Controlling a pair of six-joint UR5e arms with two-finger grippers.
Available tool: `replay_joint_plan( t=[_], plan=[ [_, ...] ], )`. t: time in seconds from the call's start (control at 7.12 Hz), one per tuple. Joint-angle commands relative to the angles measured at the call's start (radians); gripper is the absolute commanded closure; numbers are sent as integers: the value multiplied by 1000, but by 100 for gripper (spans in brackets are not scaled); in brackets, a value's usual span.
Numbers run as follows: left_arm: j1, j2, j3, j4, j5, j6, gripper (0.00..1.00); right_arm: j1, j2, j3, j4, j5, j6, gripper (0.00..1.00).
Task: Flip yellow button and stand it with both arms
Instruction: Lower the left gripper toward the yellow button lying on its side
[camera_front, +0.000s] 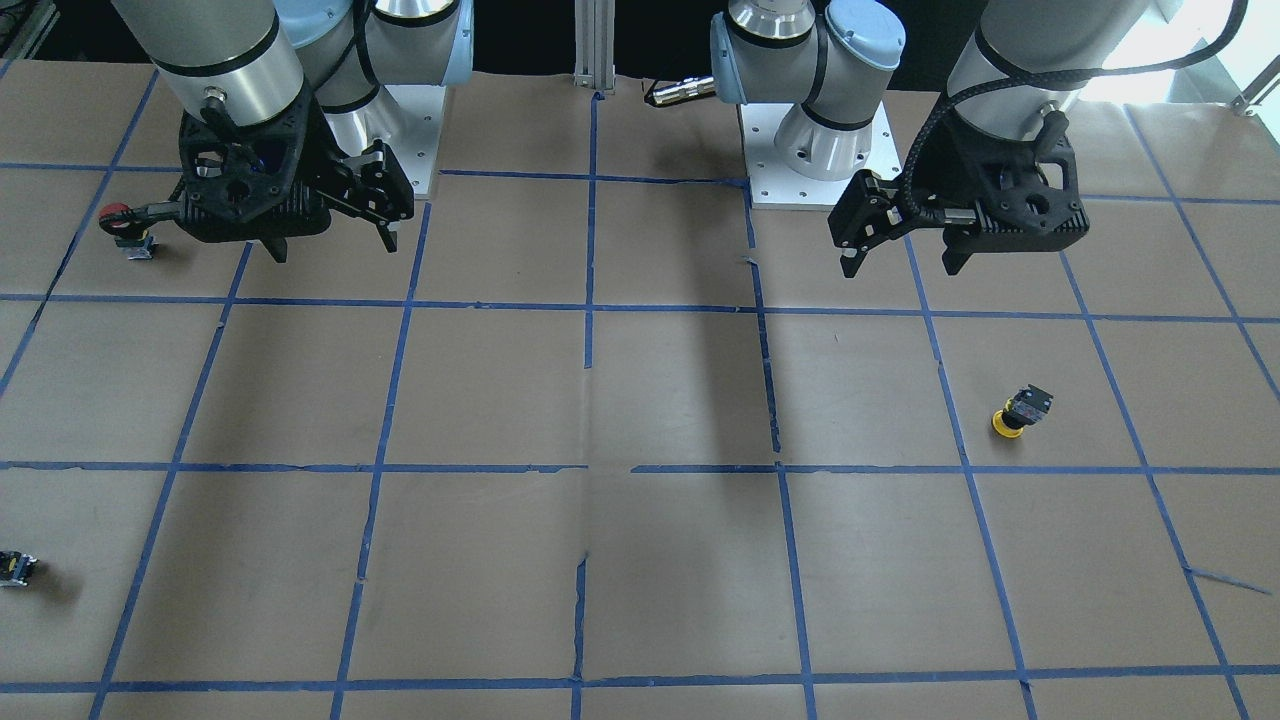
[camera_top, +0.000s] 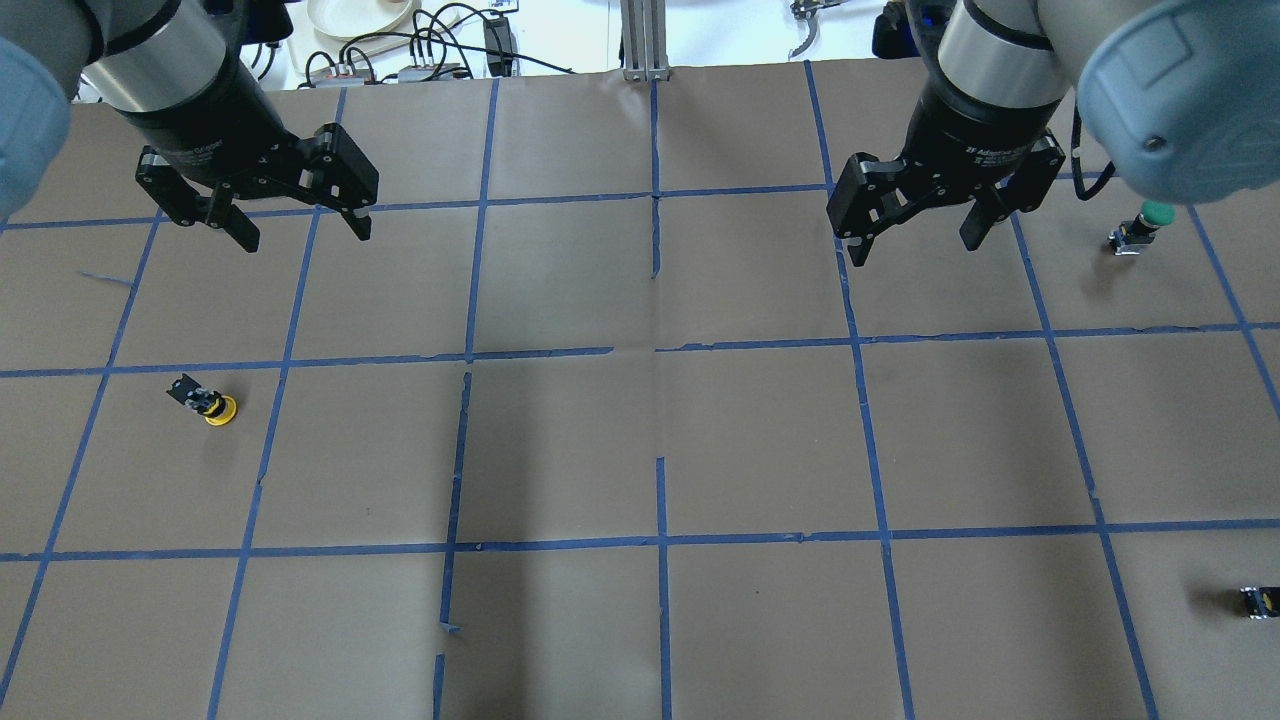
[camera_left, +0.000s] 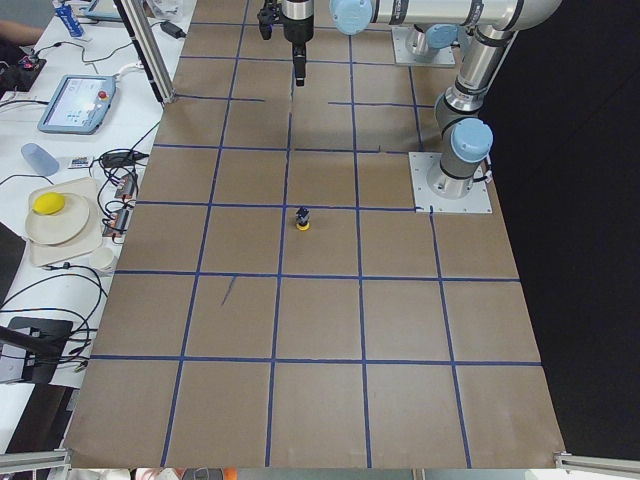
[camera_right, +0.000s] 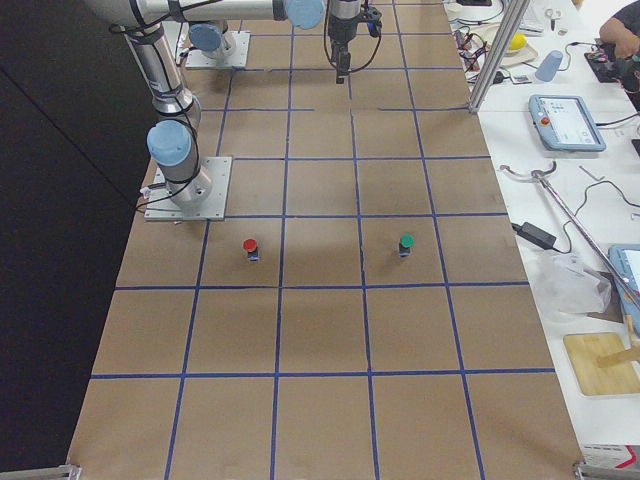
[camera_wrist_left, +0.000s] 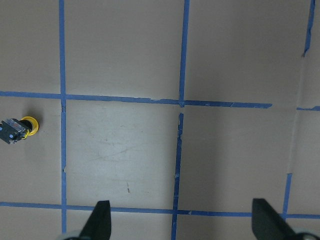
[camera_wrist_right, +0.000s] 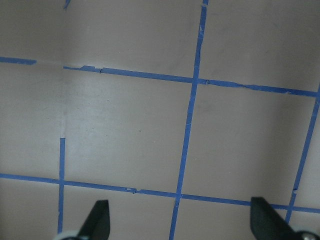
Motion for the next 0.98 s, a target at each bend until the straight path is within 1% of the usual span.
replay_joint_plan(
  t=[0.0,0.14,0.28,0.42,0.56,0.7,0.84],
  plan=[
    [19,-12,-20,3,5,29,0,0,0,0,0,0,0,0],
    [43,-26,-32,-3,45,112,0,-3,0,0,2,0,0,0],
    [80,-26,-71,9,81,229,0,0,0,0,2,0,0,0],
    [152,-29,-116,18,79,341,0,-3,0,0,2,-2,0,0],
    [227,-43,-173,81,74,437,0,-3,0,0,3,0,0,0],
    [284,-61,-260,168,76,571,0,-3,0,0,3,-2,0,0],
    [341,-72,-350,349,79,714,0,-3,0,0,3,-2,0,0]
  ],
)
